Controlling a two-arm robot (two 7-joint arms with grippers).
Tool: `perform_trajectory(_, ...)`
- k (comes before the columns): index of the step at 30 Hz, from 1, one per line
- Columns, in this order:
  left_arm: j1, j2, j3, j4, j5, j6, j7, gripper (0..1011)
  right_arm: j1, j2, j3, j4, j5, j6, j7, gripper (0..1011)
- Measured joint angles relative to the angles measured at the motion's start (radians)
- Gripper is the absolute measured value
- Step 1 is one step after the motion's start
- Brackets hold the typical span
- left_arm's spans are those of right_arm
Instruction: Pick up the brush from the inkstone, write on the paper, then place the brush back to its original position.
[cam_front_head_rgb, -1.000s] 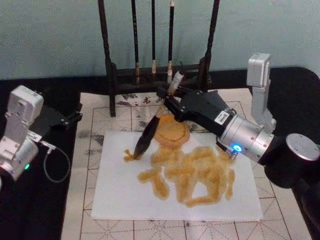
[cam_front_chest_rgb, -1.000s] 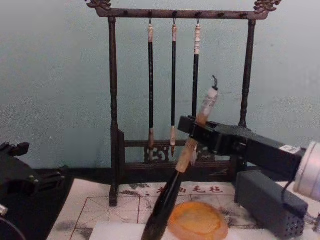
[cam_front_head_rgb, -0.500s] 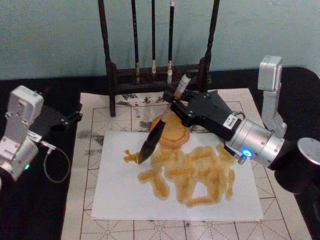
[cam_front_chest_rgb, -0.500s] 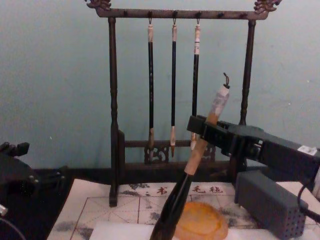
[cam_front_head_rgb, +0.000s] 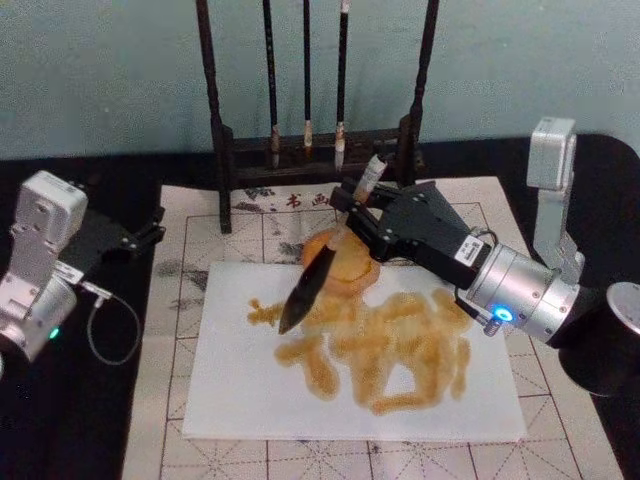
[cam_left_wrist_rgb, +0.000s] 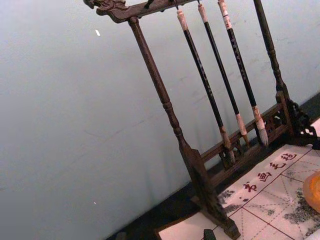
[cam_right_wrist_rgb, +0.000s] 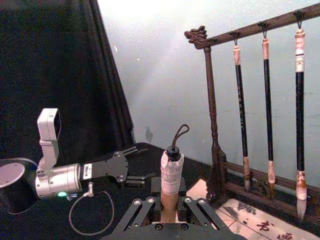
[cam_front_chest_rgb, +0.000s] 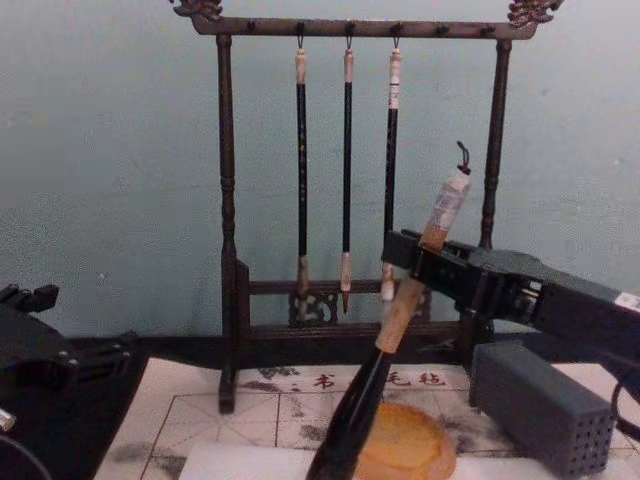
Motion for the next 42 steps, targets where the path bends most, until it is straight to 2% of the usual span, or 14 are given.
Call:
perform_trajectory(11,0.0,0.0,0.0,0.0,0.0,0.0,0.0,1001,-0.007,0.007,0.0,-0.011,0.003,-0.013,0.0,188)
perform_trajectory(20,0.0,0.0,0.0,0.0,0.0,0.0,0.0,1001,0.003,-0.011,0.004,0.009,-0.009,-0.035,-0.011,188)
perform_trajectory(24,0.0,0.0,0.0,0.0,0.0,0.0,0.0,1001,0.014,-0.026,0.021,0.027,-0.006,-0.047,-0.02,188)
perform_trajectory(31,0.0,0.0,0.0,0.0,0.0,0.0,0.0,1001,0.029,-0.04,0.062,0.043,0.029,-0.051,-0.035,188)
perform_trajectory(41,0.0,0.0,0.0,0.0,0.0,0.0,0.0,1001,0.032,-0.046,0.151,0.043,0.127,-0.021,-0.084,188)
perform_trajectory(42,0.0,0.0,0.0,0.0,0.0,0.0,0.0,1001,0.032,-0.046,0.151,0.043,0.127,-0.021,-0.084,188)
